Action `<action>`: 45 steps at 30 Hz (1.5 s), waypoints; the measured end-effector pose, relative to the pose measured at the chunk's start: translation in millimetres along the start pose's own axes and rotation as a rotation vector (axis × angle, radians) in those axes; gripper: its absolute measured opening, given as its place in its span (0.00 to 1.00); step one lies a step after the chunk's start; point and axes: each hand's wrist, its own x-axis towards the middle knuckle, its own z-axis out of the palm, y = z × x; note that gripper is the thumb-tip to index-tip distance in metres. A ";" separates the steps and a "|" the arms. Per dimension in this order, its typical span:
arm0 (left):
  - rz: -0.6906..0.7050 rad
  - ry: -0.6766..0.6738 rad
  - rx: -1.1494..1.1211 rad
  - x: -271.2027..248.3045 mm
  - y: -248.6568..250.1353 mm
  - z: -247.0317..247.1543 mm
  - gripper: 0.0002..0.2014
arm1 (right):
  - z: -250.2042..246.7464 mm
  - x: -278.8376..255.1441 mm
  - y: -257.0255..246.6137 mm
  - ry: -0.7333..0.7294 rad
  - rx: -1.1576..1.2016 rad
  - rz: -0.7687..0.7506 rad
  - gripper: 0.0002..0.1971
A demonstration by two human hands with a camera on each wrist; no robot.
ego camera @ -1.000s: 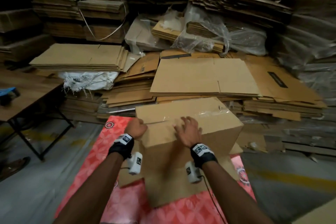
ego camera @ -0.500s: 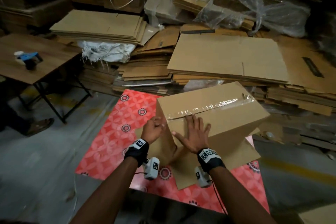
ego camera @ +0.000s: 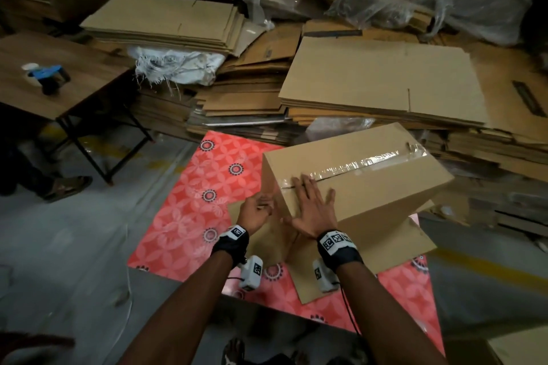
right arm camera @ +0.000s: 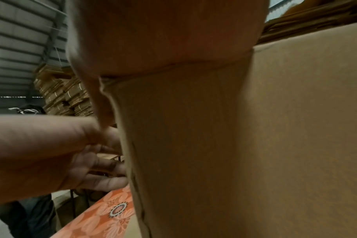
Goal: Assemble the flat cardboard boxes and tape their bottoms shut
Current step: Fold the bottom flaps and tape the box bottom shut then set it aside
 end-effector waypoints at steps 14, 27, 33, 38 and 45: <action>0.403 0.043 0.631 13.8 -11.3 15.2 0.25 | 0.1 6.0 -3.9 -0.038 -0.036 0.021 0.59; 0.480 0.206 0.379 7.1 -25.0 27.6 0.13 | -0.9 11.0 -6.5 -0.054 -0.037 0.038 0.59; 0.533 0.186 0.367 6.5 -27.2 30.8 0.13 | -0.5 12.4 -6.0 -0.073 -0.054 0.039 0.59; 0.551 0.192 0.376 5.9 -33.3 35.5 0.22 | -1.3 12.0 -7.0 -0.088 -0.048 0.041 0.59; 0.473 0.205 0.324 8.8 -27.1 33.0 0.16 | -4.7 11.2 -8.7 -0.098 -0.045 0.049 0.58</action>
